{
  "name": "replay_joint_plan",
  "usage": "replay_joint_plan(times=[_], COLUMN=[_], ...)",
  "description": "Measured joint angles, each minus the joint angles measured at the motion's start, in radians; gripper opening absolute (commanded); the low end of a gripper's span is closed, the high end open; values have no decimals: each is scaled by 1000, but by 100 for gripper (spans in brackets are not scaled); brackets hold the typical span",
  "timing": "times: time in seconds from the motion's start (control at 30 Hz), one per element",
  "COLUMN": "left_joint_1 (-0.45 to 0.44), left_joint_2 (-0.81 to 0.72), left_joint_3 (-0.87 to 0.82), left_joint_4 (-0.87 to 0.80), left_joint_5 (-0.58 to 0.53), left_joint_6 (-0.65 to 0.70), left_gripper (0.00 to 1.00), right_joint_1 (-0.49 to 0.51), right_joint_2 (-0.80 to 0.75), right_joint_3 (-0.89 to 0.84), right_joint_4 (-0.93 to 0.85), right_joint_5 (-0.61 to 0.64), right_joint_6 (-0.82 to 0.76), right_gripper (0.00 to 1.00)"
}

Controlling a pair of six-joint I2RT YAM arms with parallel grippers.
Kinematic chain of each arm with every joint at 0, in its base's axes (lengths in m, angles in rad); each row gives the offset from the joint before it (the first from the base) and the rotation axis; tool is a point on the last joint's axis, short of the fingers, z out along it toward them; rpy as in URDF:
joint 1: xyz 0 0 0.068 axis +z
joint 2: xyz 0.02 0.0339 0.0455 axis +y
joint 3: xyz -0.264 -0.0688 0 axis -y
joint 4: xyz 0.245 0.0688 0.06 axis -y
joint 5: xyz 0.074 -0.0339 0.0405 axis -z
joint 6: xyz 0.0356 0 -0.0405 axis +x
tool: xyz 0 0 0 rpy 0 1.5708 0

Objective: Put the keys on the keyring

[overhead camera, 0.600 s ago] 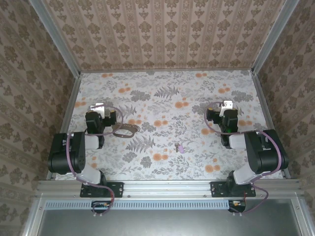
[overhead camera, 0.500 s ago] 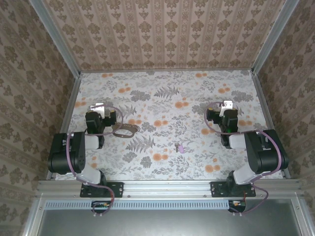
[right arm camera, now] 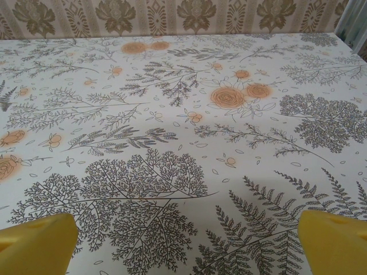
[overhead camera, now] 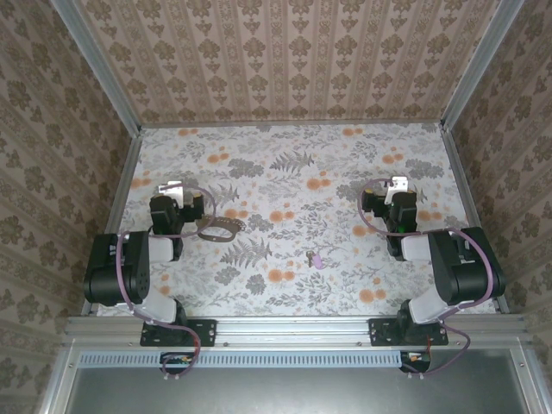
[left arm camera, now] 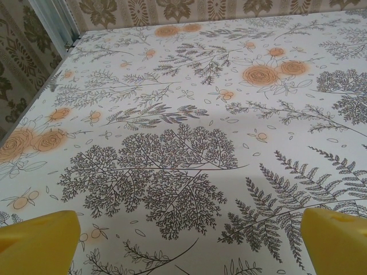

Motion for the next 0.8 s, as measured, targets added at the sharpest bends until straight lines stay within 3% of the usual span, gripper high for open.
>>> replay_joint_plan(times=[0.47,0.8], left_joint_1=[-6,-16], left_joint_2=[-18,-164], left_joint_3=[0,198], left_joint_4=[-19,-394], left_joint_5=[-23,-69], left_joint_6=[-1,-67], left_gripper=[96,94], right_joint_1=[-17,-23], right_joint_2=[-9,-310], right_joint_3=[-18,48], right_joint_4=[21,-245], right_joint_5=[-3,74], right_joint_6=[18,113], right_gripper=[100,100])
